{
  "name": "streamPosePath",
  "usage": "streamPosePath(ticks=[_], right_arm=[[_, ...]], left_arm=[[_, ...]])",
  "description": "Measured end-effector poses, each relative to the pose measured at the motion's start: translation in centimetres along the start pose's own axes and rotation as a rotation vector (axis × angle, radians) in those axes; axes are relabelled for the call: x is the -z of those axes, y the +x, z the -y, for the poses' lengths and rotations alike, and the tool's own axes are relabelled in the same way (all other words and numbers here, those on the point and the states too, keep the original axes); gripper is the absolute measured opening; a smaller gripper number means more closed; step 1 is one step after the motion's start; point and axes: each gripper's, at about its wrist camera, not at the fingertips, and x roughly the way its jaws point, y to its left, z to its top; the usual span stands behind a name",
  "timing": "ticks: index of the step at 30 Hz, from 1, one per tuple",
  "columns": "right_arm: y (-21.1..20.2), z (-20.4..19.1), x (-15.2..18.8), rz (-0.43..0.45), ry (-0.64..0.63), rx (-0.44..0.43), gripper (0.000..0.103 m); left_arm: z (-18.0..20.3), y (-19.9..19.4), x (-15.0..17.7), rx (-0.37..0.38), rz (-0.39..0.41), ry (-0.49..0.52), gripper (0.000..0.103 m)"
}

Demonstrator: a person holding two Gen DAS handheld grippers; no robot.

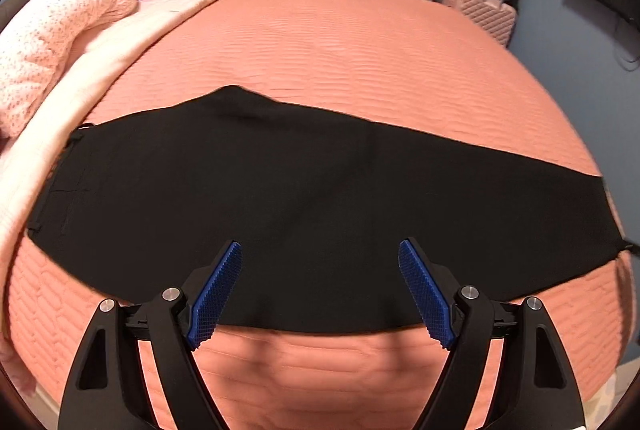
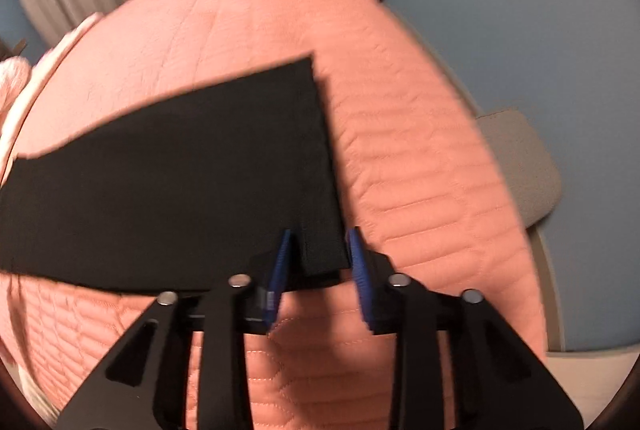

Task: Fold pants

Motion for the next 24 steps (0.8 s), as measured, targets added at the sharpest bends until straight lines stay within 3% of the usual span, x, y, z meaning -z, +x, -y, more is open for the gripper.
streamPosePath(ticks=[1,3,6,8,12,14,21,22,23,24], right_arm=[[-1.6,-0.1,0.1,0.053,0.014,0.027,0.033],[-3.0,-1.5,0.1,0.096,-0.007,-0.009,0.034],[-1.3,-5.5,0.2,0.039,-0.132,-0.088,0.033],[2.6,-6.7,1.0,-0.09,-0.169,-0.086,0.032],[1.5,-6.4,0.7,-0.063,-0.075,-0.07,0.032],[-0.7,-6.9,0.5,-0.01,-0.032,-0.113,0.034],[-5.7,-14.2,1.4,0.092,-0.105,-0.13,0.033],[-6.3,-15.0,1.5,0.102,-0.102,-0.137,0.046],[-7.2,-15.8,1.7,0.125,-0.101,-0.132,0.066],[-8.2,-16.3,1.7,0.158,-0.1,-0.123,0.074]], left_arm=[[-0.6,0.1,-0.1,-0.023,0.006,0.002,0.078],[-2.3,0.9,-0.3,-0.057,0.01,-0.01,0.078],[-4.3,3.2,-0.6,-0.084,-0.018,-0.057,0.078],[-4.7,4.9,-0.5,-0.13,-0.038,-0.04,0.078],[-4.2,7.5,0.4,-0.199,-0.121,0.057,0.078],[-3.3,6.3,0.7,-0.185,-0.079,0.091,0.078],[3.5,0.2,0.6,-0.097,0.027,0.167,0.079],[4.3,-0.7,0.6,-0.095,0.039,0.178,0.082],[5.2,-1.8,0.5,-0.095,0.057,0.192,0.087],[6.0,-2.6,0.5,-0.101,0.071,0.2,0.087]])
